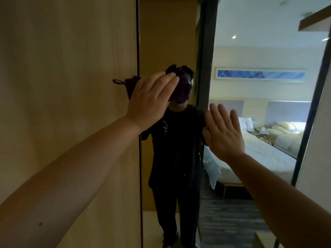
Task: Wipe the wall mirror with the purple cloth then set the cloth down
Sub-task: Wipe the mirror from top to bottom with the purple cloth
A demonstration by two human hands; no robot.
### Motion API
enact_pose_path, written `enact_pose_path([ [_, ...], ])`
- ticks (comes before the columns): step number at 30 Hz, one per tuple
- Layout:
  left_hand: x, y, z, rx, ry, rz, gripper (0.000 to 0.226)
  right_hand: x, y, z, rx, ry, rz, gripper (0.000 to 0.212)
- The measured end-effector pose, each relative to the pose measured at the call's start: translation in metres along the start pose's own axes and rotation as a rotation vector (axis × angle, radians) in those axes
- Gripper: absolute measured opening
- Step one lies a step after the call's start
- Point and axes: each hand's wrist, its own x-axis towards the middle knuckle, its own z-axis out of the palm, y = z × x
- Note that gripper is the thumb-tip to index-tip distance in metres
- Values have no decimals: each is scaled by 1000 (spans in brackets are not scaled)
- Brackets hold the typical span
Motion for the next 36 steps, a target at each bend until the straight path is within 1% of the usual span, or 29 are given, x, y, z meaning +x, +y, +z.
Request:
enact_pose_path([
  [3,-14,18,21,-7,-128,1,60,-1,1,11,-5,127,-18,56],
  [6,-40,35,28,30,-167,-12,63,-3,3,15,8,219,-59,53],
  [8,-52,41,26,33,-189,-2,64,-3,5,15,12,234,-67,52],
  [11,-88,57,23,-5,-195,14,64,-3,4,12,29,196,-56,53],
  [13,-130,76,22,-42,-217,57,65,-3,5,11,32,193,-52,53],
  [16,-204,103,24,-11,-303,134,79,-3,3,10,41,218,-56,53],
  [17,-228,113,25,-9,-328,160,78,-2,3,10,46,225,-50,53],
  [20,-288,142,26,-47,-367,217,53,-2,1,12,52,239,-32,52],
  [23,-316,160,21,-63,-430,206,47,-4,1,10,58,217,-22,53],
  [26,-310,160,13,-87,-421,177,43,-3,1,1,95,149,-18,54],
  [28,-296,158,6,-162,-423,149,39,-8,3,-7,149,83,-7,53],
  [30,-269,154,1,-239,-386,79,37,-19,8,-16,193,48,31,52],
  [33,-197,142,-1,-284,-240,-91,45,-40,26,-31,193,27,92,56],
  [36,-96,114,-3,-270,-98,-145,50,-55,54,-39,129,-41,173,60],
])
